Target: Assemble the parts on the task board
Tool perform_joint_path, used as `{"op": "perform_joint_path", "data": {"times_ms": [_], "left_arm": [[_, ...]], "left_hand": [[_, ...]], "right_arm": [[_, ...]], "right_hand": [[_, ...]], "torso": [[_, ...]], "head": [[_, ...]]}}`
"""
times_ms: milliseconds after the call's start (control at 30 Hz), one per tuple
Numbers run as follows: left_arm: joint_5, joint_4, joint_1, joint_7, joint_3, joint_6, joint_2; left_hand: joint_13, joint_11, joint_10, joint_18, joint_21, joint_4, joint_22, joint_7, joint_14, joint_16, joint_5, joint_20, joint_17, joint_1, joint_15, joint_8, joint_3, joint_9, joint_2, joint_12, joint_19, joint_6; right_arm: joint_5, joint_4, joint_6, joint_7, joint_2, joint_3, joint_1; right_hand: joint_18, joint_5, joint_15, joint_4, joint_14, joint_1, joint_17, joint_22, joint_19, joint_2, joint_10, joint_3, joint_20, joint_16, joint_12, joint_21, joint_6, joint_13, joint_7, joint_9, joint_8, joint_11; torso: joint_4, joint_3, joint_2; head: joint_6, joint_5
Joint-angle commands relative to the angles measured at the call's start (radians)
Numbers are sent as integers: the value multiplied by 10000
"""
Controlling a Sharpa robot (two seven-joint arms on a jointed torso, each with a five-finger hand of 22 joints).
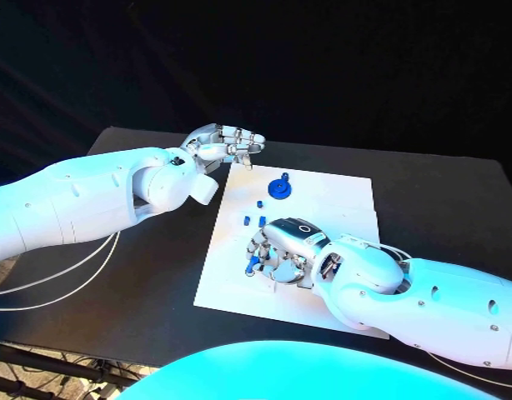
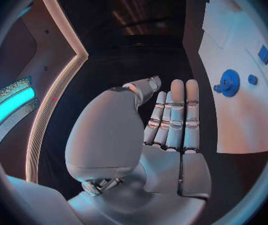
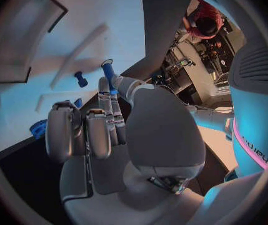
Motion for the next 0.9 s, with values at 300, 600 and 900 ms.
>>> {"op": "perform_joint_path", "data": {"times_ms": [300,600,900], "left_arm": [[34,26,11,8,8,175,2],[34,23,11,-3,8,180,2],[34,23,11,-8,8,184,1]], "left_hand": [[-13,27,-60,145,5,-76,4,250,-26,-45,54,21,-9,-53,35,-37,-5,-1,-7,13,-75,-86],[-13,27,-60,145,5,-76,4,250,-26,-45,54,21,-9,-53,35,-37,-5,-1,-7,13,-75,-86],[-11,32,-79,143,6,-85,5,255,-28,-49,54,26,-13,-74,42,-33,-9,2,5,28,-78,-94]], "right_arm": [[-175,-21,298,73,38,-30,-39],[-236,-44,416,-27,58,-44,-52],[-356,-83,433,-260,99,-56,-64]], "right_hand": [[-58,70,-33,-30,452,-46,4,1641,577,57,56,41,-40,0,-44,-41,31,-11,13,710,196,-13],[-58,70,-33,-30,452,-46,4,1641,577,57,56,41,-40,0,-44,-41,31,-11,13,710,196,-13],[-50,86,-27,-59,443,-100,-34,1627,568,42,42,64,-36,-15,-56,-83,-2,-12,24,728,196,-4]], "torso": [[-6,0,-1],[-2,8,6],[-6,-5,1]], "head": [[-9,-2],[-9,-5],[-9,-19]]}}
